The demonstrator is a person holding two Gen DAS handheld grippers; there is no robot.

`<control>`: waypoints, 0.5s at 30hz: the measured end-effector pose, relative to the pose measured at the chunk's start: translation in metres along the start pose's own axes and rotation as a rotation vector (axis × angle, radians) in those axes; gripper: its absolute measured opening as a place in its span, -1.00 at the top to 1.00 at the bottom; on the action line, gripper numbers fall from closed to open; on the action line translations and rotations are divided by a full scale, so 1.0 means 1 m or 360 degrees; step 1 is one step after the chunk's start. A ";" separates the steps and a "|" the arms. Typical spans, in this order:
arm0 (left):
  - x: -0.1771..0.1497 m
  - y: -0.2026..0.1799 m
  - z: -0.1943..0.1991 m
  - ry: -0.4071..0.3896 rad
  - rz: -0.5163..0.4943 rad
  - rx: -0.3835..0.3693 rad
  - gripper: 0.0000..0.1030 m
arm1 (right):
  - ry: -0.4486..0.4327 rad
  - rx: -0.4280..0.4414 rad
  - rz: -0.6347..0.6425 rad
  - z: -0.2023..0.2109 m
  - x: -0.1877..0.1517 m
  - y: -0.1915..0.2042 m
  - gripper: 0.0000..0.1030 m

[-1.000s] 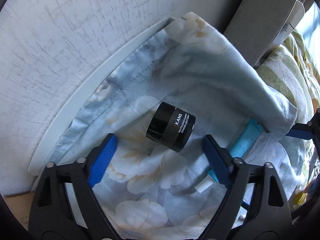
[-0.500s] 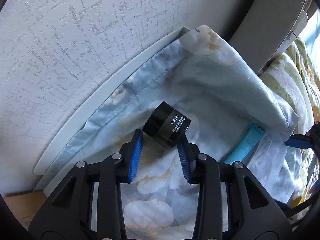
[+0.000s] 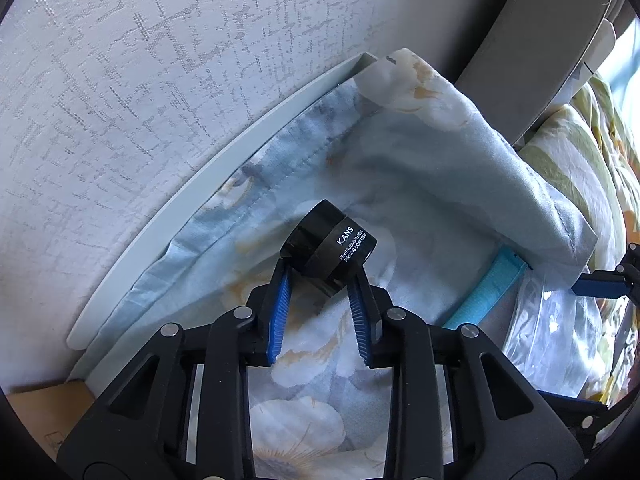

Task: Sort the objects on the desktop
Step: 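Open the left tool, releasing the black jar onto the sheet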

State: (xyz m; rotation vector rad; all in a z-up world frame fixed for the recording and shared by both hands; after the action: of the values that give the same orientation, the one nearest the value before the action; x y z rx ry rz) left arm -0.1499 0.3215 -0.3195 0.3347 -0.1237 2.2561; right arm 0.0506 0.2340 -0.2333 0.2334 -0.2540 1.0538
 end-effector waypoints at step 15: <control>-0.014 -0.020 0.003 -0.0003 -0.0032 -0.0003 0.52 | -0.0042 0.0052 0.0042 0.006 -0.007 -0.002 -0.50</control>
State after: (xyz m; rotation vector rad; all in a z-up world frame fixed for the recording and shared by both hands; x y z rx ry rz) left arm -0.1259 0.3234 -0.3213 0.3361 -0.1228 2.2355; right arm 0.0486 0.2247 -0.2298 0.2740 -0.2646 1.0823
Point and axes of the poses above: each gripper's, at about its wrist camera, not at the fingertips, and z roughly against the way its jaws point, y to its left, x to its top, the point moved 7 cm from there along -z, roughly the way its jaws point
